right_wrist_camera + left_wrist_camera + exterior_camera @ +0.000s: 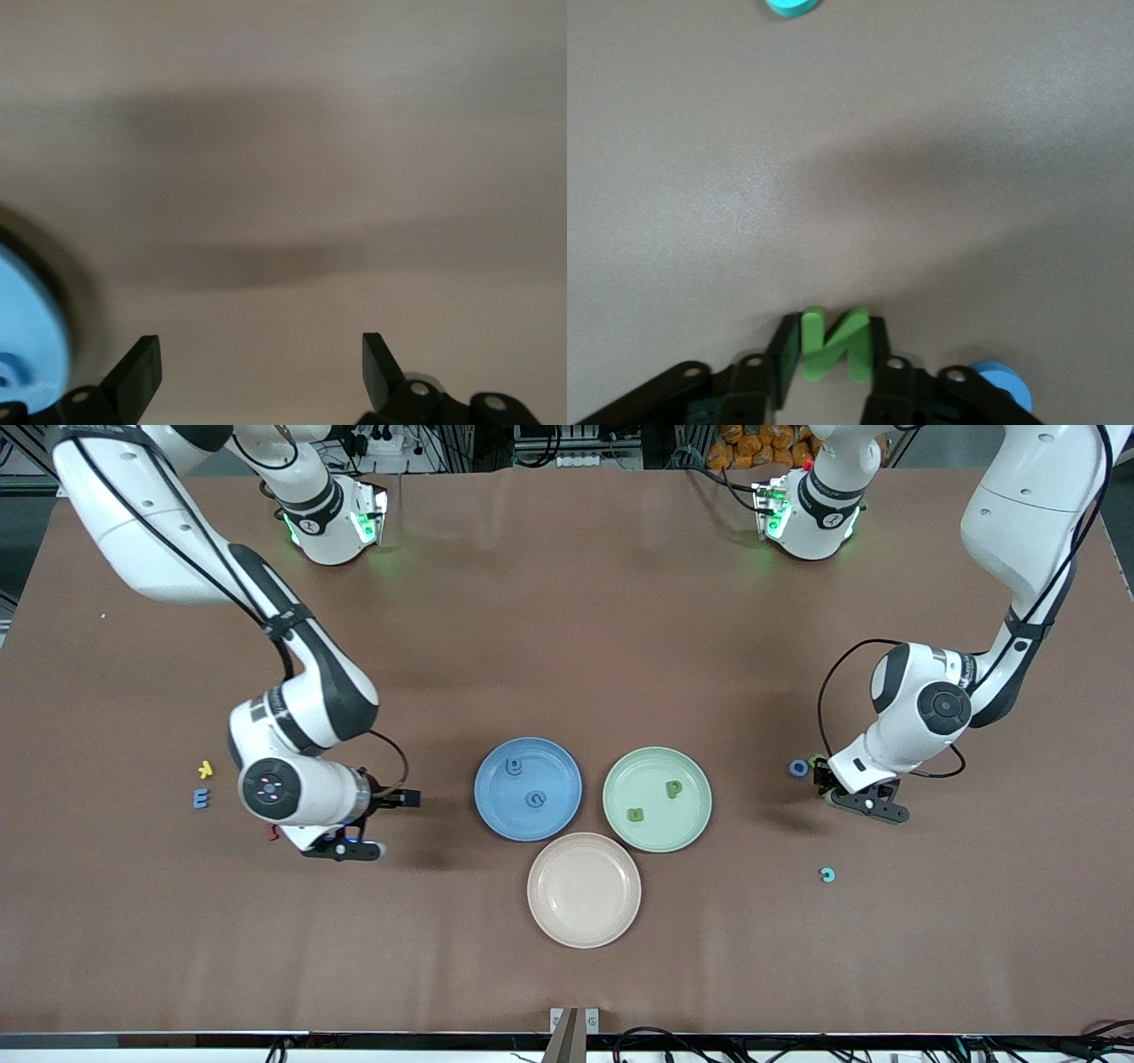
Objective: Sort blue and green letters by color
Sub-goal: 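Place the N on the green plate while the right gripper grasps the x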
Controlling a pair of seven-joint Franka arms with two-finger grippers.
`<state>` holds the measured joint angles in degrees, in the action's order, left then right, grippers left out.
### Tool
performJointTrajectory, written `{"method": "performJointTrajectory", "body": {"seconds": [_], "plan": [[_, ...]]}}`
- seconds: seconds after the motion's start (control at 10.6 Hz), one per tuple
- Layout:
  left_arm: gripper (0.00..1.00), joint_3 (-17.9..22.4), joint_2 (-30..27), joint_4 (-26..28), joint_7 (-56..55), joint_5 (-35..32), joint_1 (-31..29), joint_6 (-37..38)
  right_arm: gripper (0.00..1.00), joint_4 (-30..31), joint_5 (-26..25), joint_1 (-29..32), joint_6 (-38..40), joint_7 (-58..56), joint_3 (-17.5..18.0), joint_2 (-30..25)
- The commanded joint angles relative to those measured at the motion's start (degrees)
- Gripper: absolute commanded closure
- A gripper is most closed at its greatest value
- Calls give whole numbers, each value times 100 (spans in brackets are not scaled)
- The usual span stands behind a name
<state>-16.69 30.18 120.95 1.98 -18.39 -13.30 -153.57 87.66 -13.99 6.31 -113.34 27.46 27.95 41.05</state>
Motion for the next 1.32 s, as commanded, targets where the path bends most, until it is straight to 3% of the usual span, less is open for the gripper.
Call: {"method": "performJointTrajectory", "body": {"seconds": [0.0, 0.19, 0.38, 0.66, 0.85, 1.22], "plan": [[94, -27, -135, 105, -40, -288, -59, -68, 0, 1591, -524, 632, -887, -266, 96, -930], [98, -27, -301, 8, -66, -280, -41, 28, 0, 2288, -632, 1290, -1601, -206, 87, -1151], [99, -44, -503, -263, -162, -139, 81, 711, 0, 2527, -553, 1993, -1664, 135, 140, -1248], [99, -27, -574, -493, -986, 456, 808, 996, 0, 2861, -544, 2119, -2034, 980, 175, -1572], [99, -27, -522, -808, -1794, 669, 1336, 1275, 0, 3229, -544, 2705, -2182, 990, 202, -1697], [98, 219, -312, -1511, -3131, 1152, 2392, 1734, 0, 4126, -544, 3542, -3658, 911, 184, -1618]]}}
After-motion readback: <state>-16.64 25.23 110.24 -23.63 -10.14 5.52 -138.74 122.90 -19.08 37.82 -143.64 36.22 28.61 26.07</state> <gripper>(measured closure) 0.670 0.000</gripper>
